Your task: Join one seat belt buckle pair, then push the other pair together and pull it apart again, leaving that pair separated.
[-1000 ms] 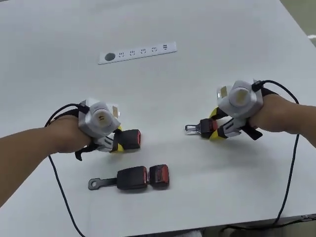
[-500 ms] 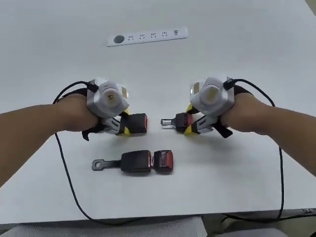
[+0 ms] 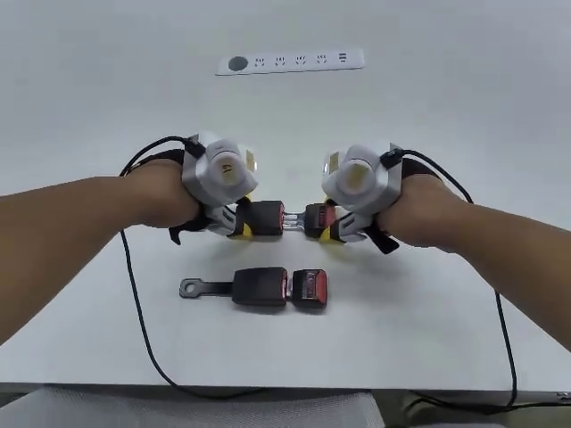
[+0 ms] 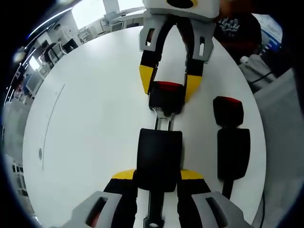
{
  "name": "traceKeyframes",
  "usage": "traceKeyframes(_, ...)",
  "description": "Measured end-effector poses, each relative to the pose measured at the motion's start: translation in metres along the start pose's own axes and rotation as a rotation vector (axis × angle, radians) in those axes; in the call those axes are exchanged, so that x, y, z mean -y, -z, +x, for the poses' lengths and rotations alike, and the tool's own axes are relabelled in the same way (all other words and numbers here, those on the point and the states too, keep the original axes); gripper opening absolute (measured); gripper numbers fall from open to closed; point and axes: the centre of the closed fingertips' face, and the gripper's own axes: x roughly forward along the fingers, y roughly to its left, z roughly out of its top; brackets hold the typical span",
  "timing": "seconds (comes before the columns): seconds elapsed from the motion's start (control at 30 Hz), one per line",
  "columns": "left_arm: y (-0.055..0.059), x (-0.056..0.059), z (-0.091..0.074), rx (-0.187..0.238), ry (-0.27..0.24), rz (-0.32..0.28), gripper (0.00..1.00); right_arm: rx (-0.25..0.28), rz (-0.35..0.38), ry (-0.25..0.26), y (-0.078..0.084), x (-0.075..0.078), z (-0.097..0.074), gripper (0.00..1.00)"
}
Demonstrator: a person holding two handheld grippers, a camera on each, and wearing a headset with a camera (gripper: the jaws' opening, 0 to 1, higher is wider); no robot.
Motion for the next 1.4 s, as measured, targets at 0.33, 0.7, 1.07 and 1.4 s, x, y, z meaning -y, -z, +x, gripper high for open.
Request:
traceKeyframes(0.33, 0.001, 0.001, 0.002, 0.015, 0.022, 0.023, 0.31, 0.071, 0.045, -0.001, -0.007, 0.002, 0.010, 0.32)
traceKeyframes(0.7, 0.001, 0.001, 0.003, -0.010, 0.034, 0.044, 0.31, 0.058, 0.028, -0.004, -0.014, 0.003, 0.017, 0.32)
traceKeyframes(1.07, 0.000, 0.002, 0.003, -0.022, 0.037, 0.034, 0.32, 0.037, 0.022, -0.008, -0.009, 0.003, 0.014, 0.34)
traceKeyframes(1.4, -0.001, 0.001, 0.002, -0.013, 0.037, 0.019, 0.31, 0.048, 0.060, 0.002, 0.022, 0.006, -0.005, 0.34)
